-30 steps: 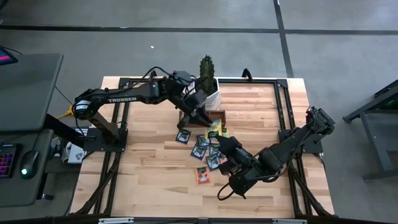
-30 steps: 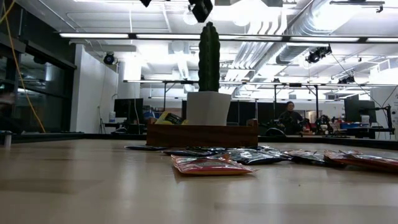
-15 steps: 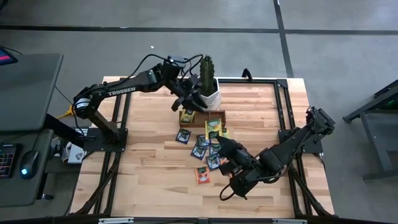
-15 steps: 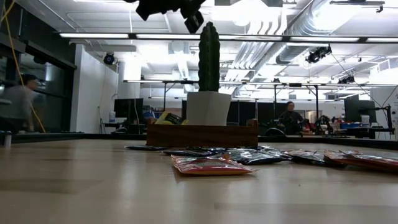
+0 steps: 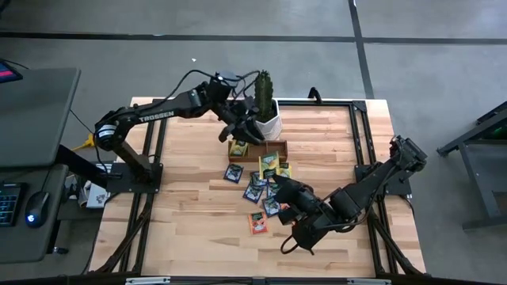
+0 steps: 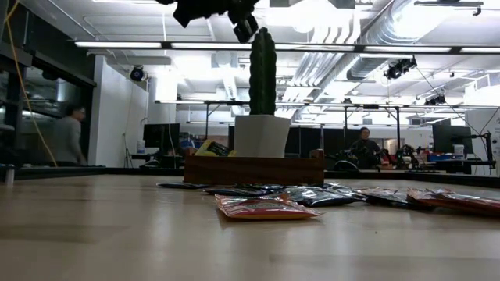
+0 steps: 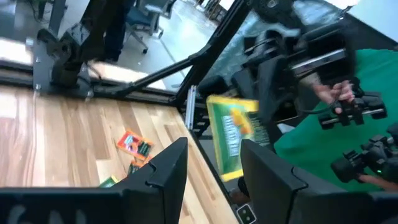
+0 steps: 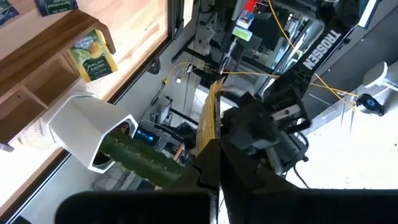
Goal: Pick & Place Tea
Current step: Put the yellow tea bag into the left section of the wooden organizer
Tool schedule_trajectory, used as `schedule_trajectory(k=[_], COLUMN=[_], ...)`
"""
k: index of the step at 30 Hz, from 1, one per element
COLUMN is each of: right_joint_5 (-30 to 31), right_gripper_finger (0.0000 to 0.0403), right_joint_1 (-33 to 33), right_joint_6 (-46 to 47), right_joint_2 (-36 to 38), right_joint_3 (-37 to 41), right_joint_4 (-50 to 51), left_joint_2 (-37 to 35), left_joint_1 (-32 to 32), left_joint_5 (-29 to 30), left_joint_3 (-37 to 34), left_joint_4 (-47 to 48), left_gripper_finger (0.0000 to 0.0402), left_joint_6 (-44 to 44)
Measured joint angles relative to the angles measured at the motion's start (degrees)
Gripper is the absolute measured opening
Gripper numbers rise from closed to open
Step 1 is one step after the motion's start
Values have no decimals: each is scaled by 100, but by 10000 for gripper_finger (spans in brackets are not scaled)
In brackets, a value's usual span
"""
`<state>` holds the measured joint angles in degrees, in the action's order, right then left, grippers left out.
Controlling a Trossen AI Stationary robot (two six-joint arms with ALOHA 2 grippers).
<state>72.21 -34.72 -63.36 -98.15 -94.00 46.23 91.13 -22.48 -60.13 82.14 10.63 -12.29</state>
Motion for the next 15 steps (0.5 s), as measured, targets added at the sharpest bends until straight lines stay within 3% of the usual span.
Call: schedule_trajectory(k=[15], right_joint_5=[-225], right_gripper_finger=[0], right_joint_1=[74], right_joint_6=[-338], right_joint_2=[13], right_joint_3=[0], right_joint_4=[-289], left_joint_2=[-2], left_joint_1=[223], left_joint_5=[-47], left_joint_3=[-1], left_joint_4=[50], left_gripper_finger=[148], left_joint_6=[-22])
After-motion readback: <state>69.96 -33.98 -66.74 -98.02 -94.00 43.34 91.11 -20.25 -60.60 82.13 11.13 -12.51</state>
